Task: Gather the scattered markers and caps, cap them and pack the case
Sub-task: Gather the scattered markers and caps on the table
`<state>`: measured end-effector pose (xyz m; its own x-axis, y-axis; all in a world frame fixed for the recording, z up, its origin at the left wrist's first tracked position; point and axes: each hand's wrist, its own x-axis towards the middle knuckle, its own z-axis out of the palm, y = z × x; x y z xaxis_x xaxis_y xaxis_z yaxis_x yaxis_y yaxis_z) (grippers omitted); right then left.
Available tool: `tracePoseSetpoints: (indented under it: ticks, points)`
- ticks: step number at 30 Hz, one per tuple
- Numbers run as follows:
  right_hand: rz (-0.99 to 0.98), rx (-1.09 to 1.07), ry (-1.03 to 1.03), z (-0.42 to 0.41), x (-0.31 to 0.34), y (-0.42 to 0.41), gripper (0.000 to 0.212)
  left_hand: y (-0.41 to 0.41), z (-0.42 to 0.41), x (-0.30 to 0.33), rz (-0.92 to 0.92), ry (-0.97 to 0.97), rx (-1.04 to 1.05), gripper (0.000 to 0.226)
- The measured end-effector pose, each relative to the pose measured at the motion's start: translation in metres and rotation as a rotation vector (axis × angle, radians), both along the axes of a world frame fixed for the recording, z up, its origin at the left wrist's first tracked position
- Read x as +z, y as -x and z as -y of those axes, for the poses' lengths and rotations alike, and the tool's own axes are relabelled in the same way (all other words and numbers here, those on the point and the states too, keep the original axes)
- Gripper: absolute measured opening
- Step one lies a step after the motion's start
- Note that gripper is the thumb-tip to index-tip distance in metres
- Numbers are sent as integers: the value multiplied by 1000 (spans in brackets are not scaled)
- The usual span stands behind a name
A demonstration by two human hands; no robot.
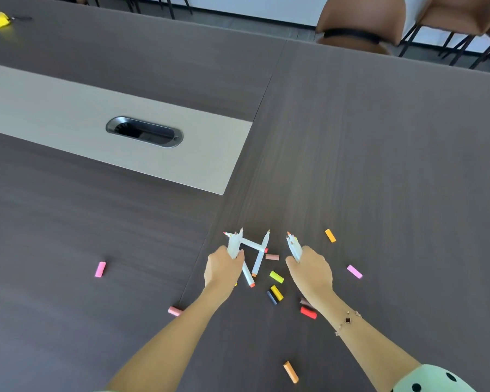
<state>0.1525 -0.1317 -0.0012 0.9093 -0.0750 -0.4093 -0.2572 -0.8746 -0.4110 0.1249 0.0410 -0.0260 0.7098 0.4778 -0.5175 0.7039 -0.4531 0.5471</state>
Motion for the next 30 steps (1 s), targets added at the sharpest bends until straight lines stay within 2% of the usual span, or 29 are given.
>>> tracePoseSetpoints:
  ticks: [3, 6, 12, 19, 23, 25, 27, 30]
  points:
    - [32, 24, -20, 2, 1, -2, 27, 0, 11, -4, -46, -23, 9, 32]
    - [54, 116, -6, -3, 3, -7, 32, 0, 12, -4, -57, 5, 53, 22]
    - [115, 361, 58, -45, 0, -24, 27, 3, -29, 0, -60, -6, 132, 18]
    - [81, 532, 225, -97, -17, -35, 18, 21, -89, 3, -131, -35, 53, 21]
    - [71, 482, 187, -100, -14, -36, 13, 23, -96, 7, -139, -54, 5, 21]
    - [89, 406, 101, -91, -9, -38, 10, 20, -91, 9, -108, -47, -18, 22]
    - [101, 319, 13, -74, -6, -38, 20, 14, -77, 10, -63, -16, -40, 24]
    - [40, 147, -175, -37, -5, -37, 19, 3, -48, 11, -23, 25, -89, 19]
